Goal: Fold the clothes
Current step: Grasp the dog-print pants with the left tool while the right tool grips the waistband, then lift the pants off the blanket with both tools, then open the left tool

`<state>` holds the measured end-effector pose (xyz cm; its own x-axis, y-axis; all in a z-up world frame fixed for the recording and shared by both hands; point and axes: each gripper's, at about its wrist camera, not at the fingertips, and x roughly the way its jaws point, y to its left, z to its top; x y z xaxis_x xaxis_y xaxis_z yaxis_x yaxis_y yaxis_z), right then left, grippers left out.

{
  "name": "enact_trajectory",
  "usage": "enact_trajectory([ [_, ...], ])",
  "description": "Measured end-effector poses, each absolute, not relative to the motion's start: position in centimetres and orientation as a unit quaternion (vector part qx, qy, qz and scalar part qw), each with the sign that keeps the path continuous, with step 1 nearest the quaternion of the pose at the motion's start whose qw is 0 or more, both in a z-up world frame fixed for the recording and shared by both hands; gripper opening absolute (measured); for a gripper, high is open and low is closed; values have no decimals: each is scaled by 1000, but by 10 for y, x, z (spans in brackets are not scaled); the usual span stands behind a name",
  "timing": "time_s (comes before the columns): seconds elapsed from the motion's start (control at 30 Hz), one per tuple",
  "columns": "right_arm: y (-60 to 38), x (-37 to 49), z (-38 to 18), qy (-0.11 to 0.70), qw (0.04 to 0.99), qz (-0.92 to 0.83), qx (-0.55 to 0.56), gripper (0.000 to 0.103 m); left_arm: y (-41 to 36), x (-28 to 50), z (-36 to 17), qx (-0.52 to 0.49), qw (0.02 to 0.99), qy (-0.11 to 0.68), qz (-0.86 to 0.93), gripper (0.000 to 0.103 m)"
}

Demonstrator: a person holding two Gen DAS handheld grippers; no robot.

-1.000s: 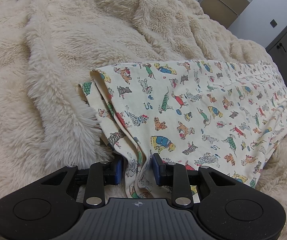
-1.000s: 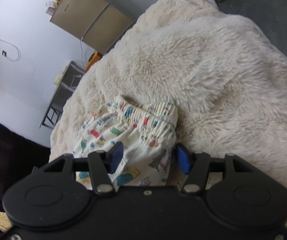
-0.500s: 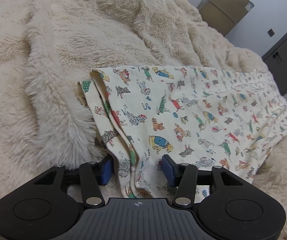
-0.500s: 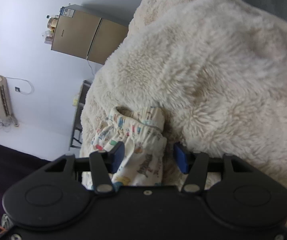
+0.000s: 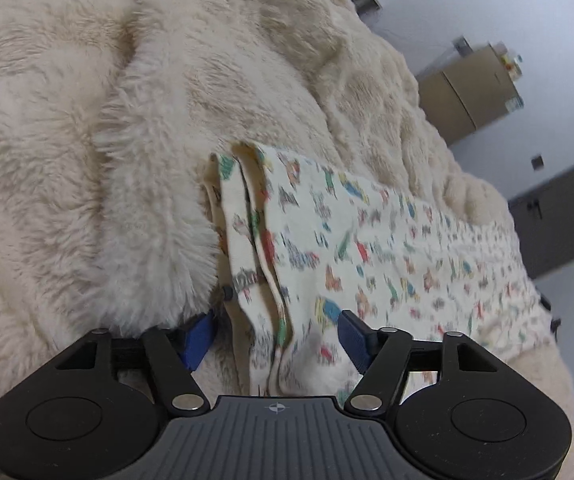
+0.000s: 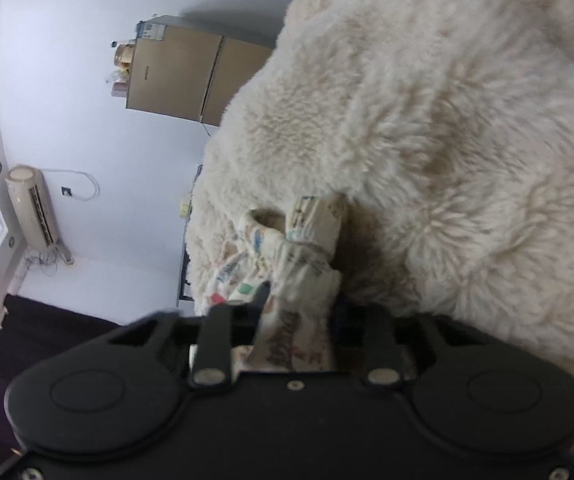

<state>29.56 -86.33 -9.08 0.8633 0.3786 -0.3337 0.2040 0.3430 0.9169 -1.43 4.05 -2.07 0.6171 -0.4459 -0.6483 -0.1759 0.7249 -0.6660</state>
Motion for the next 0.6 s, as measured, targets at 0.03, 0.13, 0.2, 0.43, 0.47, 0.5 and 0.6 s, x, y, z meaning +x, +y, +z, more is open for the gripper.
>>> enact_trajectory([
  [0.03, -862, 295, -84, 253, 788, 51, 558, 14, 41, -13, -19, -362, 824, 428, -83, 30],
  [0.13, -862, 286, -70, 250, 799, 35, 546, 12, 42, -9, -15, -364, 825, 424, -86, 12],
  [0.2, -859, 277, -48, 239, 819, 29, 520, 12, 47, -8, -11, -381, 821, 415, -93, 5],
  [0.43, -818, 231, 71, 193, 904, 36, 379, 12, 66, -4, 30, -415, 831, 348, -128, 4],
  [0.47, -814, 224, 79, 188, 909, 38, 370, 12, 67, -4, 36, -416, 832, 341, -132, 4],
  [0.5, -809, 212, 87, 182, 915, 41, 359, 12, 71, 0, 48, -415, 835, 332, -143, 4],
  [0.6, -784, 184, 140, 153, 932, 46, 324, 12, 81, 12, 81, -404, 841, 314, -175, 4],
])
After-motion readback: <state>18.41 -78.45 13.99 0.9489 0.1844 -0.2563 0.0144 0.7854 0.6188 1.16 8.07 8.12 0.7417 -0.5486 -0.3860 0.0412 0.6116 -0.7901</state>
